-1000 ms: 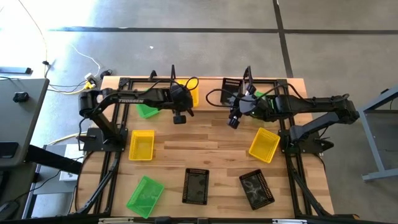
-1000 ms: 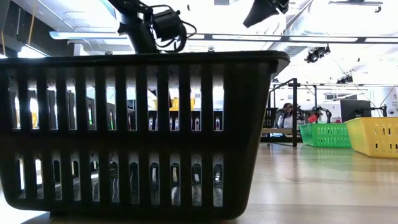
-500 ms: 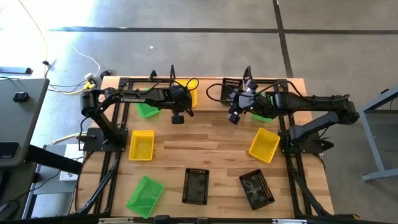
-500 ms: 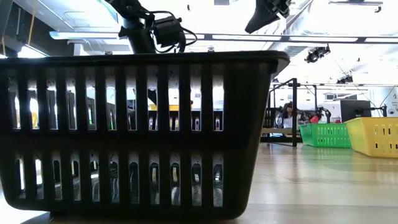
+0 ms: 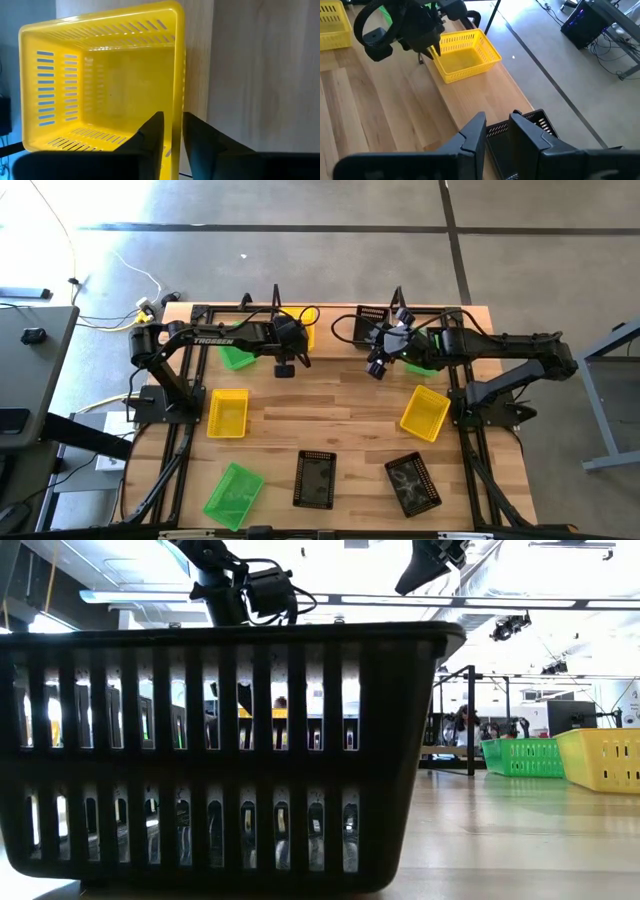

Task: Stack baskets on shelf by color
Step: Put the middle yellow bin on the shelf, then put the top right green bin on the shelf

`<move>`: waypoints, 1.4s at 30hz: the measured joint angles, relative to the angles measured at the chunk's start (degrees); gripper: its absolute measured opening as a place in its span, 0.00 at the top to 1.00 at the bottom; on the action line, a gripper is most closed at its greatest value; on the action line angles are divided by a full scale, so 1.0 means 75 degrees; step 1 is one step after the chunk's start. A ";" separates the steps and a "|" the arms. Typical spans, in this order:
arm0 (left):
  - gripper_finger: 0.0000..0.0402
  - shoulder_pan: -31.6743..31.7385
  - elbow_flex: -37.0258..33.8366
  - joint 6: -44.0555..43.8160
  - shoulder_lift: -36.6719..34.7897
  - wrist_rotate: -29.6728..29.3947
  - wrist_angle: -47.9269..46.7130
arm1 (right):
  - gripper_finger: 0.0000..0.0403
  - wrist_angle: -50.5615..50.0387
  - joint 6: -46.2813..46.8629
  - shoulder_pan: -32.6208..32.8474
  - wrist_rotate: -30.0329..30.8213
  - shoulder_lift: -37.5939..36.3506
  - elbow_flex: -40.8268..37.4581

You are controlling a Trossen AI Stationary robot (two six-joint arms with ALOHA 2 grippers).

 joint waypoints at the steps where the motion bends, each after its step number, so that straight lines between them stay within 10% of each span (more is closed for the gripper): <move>1: 0.82 0.0002 0.0000 -0.0004 0.0000 0.0023 0.0013 | 0.83 0.0000 0.0000 0.0000 0.0000 0.0000 0.0000; 18: 0.57 -0.0250 0.0648 -0.0237 -0.0029 0.0156 -0.0189 | 0.83 -0.0012 0.0003 0.0003 0.0000 0.0000 0.0000; 42: 0.56 -0.0788 0.3364 -0.1429 -0.0253 0.0416 -0.3503 | 0.83 -0.2640 0.1919 -0.0497 0.0204 -0.1116 0.0006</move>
